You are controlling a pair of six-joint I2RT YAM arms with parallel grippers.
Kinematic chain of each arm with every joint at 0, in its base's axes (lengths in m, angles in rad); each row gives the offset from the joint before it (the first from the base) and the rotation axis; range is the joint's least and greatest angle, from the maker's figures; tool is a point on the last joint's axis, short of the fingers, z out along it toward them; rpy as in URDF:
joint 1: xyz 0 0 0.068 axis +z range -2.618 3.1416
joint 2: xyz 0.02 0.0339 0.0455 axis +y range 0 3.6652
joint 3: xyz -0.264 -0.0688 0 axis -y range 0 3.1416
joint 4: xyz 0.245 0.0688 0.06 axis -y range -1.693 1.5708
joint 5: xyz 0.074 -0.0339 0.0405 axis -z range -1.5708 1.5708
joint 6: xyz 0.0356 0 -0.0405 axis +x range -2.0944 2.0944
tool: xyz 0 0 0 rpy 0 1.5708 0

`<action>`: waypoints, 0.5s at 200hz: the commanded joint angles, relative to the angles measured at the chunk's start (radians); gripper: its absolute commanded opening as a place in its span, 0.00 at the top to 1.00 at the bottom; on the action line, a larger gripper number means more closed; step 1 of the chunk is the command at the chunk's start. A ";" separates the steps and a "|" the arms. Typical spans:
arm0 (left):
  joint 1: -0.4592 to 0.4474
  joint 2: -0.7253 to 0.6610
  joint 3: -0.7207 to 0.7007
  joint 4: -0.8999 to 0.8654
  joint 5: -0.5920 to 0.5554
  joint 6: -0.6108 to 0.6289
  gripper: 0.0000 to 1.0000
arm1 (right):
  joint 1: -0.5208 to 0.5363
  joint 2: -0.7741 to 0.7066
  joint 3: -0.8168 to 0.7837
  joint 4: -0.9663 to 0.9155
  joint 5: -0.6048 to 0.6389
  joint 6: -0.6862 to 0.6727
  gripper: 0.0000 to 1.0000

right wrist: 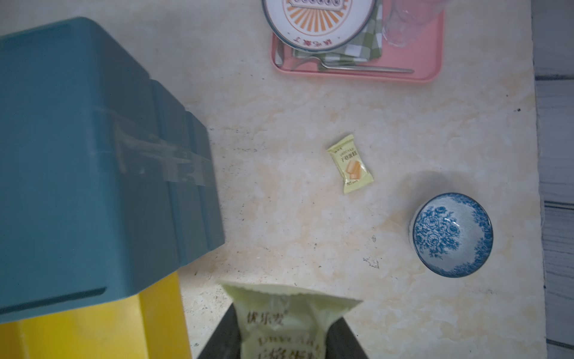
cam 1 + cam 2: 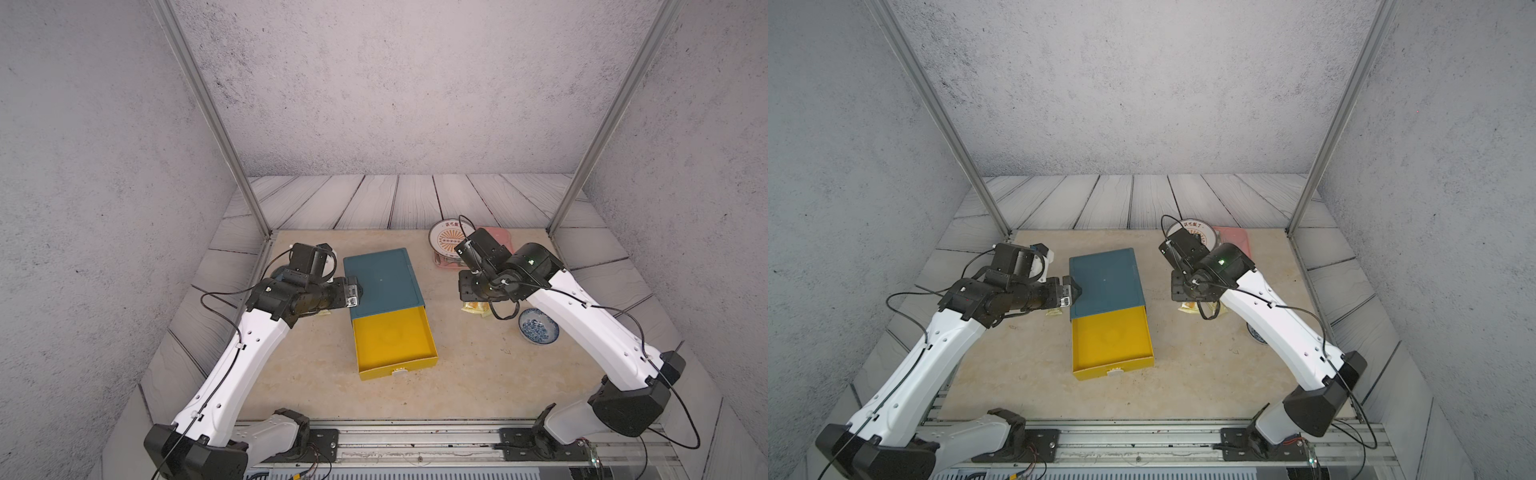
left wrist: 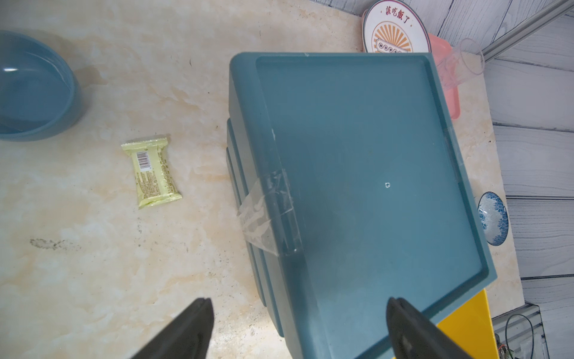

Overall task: Take the cookies out of the drawer
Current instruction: Place the cookie at the center of the board.

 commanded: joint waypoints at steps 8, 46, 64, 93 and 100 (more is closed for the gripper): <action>-0.001 0.013 0.045 -0.021 0.028 0.020 0.07 | -0.090 0.087 -0.131 0.140 -0.102 -0.100 0.62; -0.023 0.049 0.098 -0.047 0.052 0.033 0.07 | -0.189 0.253 -0.196 0.264 -0.173 -0.120 0.63; -0.028 0.056 0.110 -0.039 0.072 0.033 0.07 | -0.202 0.326 -0.211 0.325 -0.183 -0.132 0.63; -0.042 0.081 0.128 -0.027 0.102 0.033 0.07 | -0.217 0.417 -0.221 0.350 -0.192 -0.135 0.57; -0.047 0.085 0.131 -0.025 0.102 0.044 0.07 | -0.220 0.421 -0.227 0.358 -0.193 -0.135 0.53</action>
